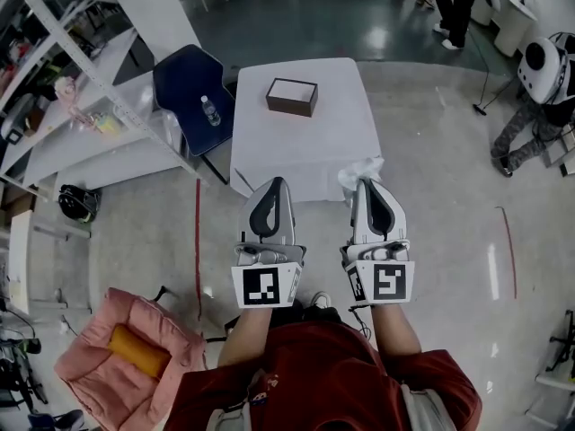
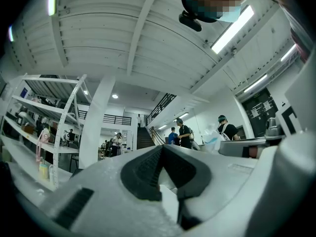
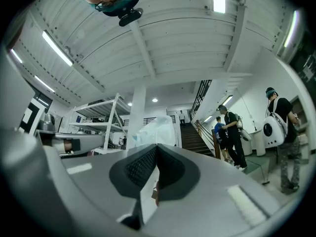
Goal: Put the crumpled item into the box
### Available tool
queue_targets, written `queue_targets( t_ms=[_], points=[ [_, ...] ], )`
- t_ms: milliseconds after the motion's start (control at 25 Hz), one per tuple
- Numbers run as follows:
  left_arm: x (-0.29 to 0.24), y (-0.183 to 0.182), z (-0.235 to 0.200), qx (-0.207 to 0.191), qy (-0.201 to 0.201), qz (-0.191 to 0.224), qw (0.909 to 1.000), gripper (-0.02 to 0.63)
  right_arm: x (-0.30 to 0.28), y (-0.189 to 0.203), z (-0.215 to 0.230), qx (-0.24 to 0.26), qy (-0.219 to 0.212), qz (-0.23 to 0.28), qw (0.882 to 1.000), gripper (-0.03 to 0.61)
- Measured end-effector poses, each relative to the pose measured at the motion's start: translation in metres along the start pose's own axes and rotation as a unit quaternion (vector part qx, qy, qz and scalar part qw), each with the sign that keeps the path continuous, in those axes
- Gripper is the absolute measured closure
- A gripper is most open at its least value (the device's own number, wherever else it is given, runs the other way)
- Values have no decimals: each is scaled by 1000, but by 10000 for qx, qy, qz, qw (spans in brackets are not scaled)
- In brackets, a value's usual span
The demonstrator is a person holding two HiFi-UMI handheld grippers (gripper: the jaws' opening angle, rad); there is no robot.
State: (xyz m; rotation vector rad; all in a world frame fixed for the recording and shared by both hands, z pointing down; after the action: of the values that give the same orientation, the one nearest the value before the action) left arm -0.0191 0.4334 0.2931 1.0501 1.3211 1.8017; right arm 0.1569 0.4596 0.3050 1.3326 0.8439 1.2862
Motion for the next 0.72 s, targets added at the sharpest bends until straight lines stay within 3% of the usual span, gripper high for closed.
queue_targets(
  t_ms=[320,440,720],
  points=[
    [-18,13,-14,57,-43,69,10000,611,-27,13,-1,22,-53,-45,10000,575],
    [-30,13,-22,250,-98,208,9994,611,-41,17,-4,75,-56,-32,10000,575],
    [-65,20,-62,342,-43,297,9990,611,-94,23,-14,142,-18,-36,9999,575]
  ],
)
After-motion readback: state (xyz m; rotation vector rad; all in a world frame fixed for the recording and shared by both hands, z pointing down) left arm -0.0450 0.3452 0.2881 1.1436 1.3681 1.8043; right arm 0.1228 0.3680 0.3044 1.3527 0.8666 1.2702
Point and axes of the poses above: the fingertips, and each gripper's own axes: x backward along the fingers, z to its right, y out of its underside, the point moved 7 cm from there along x, backward along the fingers, and after that the axes turned 6 degrees about -x, right-handed, at the moved point
